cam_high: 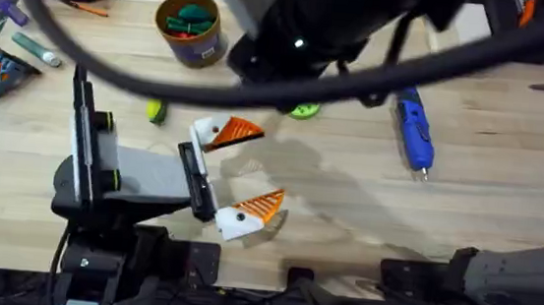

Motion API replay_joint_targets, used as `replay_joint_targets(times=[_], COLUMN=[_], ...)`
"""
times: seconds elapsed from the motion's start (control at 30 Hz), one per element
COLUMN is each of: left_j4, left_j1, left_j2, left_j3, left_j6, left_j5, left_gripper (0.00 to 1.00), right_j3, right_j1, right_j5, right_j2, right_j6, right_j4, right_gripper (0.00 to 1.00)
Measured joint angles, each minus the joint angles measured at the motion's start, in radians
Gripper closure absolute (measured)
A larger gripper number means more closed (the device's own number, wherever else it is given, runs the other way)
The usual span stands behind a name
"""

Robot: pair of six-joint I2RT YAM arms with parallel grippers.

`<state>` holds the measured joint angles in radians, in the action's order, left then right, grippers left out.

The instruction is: Pick up the gripper from the table and insert it into the empty holder that is missing its gripper. Then pick up a screw, insert it into the mounting hole, and use the screwdriver to tighten it. Finally, clean up the table by picking up the vegetable and placing it into the bucket.

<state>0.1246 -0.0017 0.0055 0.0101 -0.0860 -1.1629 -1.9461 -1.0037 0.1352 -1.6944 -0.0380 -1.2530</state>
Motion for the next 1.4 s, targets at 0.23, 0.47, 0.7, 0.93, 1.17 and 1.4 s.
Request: replay_joint_targets(times=[0.23, 0.47, 0.7, 0.93, 1.17, 1.4], left_j4=[0.000, 0.000, 0.000, 0.000, 0.000, 0.000], left_j1=[0.000, 0.000, 0.000, 0.000, 0.000, 0.000], left_j2=[0.000, 0.000, 0.000, 0.000, 0.000, 0.000], left_j3=[0.000, 0.000, 0.000, 0.000, 0.000, 0.000], left_j6=[0.000, 0.000, 0.000, 0.000, 0.000, 0.000], left_j5=[0.000, 0.000, 0.000, 0.000, 0.000, 0.000], left_gripper=[0.014, 0.013, 0.014, 0.016, 0.014, 0.014], right_j3=[0.000, -0.001, -0.002, -0.024, -0.102, -0.127], right_j1=[-0.006, -0.006, -0.006, -0.007, -0.027, -0.034], right_j5=[-0.066, -0.104, -0.137, -0.175, -0.209, -0.210], right_j2=[-0.029, -0.029, -0.029, -0.063, -0.143, -0.168], right_j6=[-0.108, -0.259, -0.360, -0.383, -0.388, -0.390], right_j4=[0.012, 0.012, 0.040, 0.055, 0.006, -0.009], right_gripper=[0.996, 0.996, 0.996, 0.996, 0.996, 0.996])
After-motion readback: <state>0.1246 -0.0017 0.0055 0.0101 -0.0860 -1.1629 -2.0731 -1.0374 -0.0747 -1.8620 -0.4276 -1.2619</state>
